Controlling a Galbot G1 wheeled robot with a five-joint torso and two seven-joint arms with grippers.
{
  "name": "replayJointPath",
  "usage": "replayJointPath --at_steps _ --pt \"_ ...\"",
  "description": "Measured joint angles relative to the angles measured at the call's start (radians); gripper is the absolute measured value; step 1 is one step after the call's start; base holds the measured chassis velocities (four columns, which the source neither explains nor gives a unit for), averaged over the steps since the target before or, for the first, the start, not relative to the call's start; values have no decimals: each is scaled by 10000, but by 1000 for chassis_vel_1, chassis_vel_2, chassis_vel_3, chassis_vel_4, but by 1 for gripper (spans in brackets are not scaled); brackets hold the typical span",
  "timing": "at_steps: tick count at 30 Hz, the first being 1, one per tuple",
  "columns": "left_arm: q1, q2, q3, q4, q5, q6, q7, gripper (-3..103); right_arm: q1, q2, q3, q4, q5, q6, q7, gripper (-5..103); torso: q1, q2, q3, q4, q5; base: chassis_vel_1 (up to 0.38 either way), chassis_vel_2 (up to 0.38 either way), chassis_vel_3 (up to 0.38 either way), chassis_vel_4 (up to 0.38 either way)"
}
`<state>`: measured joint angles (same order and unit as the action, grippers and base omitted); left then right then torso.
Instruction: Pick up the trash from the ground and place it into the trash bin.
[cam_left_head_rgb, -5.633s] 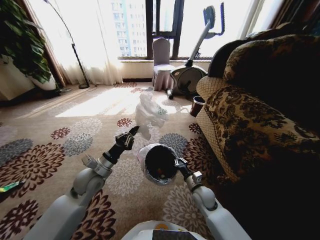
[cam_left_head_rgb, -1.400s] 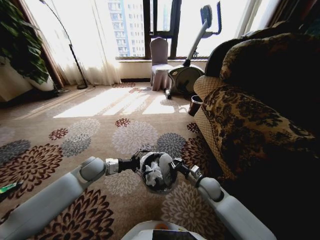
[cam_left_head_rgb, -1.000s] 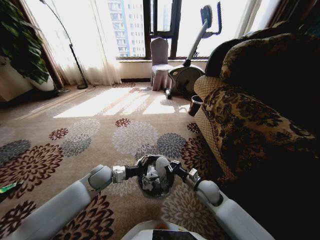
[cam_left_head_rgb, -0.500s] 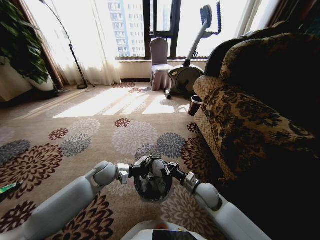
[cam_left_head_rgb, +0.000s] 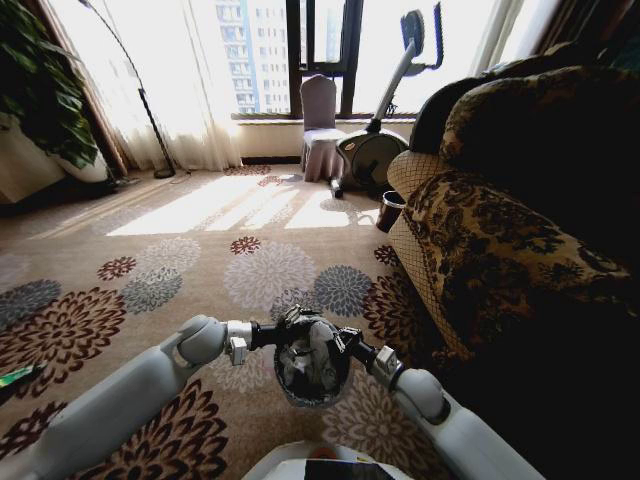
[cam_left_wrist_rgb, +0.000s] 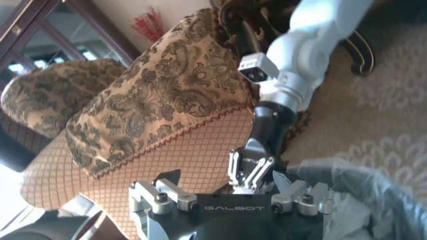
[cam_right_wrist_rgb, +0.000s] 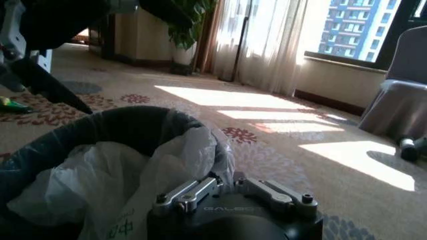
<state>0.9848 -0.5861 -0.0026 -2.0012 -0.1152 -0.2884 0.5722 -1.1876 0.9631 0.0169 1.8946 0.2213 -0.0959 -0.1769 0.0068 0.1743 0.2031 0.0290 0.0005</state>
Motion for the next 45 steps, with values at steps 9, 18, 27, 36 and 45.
replayJointPath --at_steps 9,18,27,36,45 --pt "98 -186 429 -46 -204 558 382 68 111 35 -100 83 37 -148 800 4 0 0 0 -1 -5 0 0 0 0" --pt "-293 -410 1024 144 349 1069 681 36 141 229 -303 156 -150 -175 1426 4 0 0 0 -2 -6 0 0 0 0" --pt "-1100 -275 1429 186 997 1756 1140 2 338 571 -737 13 -1118 -43 1904 4 0 0 0 -1 -5 0 0 0 0" --pt "-2068 -553 2219 565 1987 1841 1731 0 705 983 -1123 -486 -1899 199 2130 4 1 0 1 -1 -5 0 0 0 0" --pt "-3848 -1588 3716 2078 3298 1444 2803 0 852 859 -962 -488 -1831 189 2167 4 1 0 1 -4 -4 0 0 0 0"
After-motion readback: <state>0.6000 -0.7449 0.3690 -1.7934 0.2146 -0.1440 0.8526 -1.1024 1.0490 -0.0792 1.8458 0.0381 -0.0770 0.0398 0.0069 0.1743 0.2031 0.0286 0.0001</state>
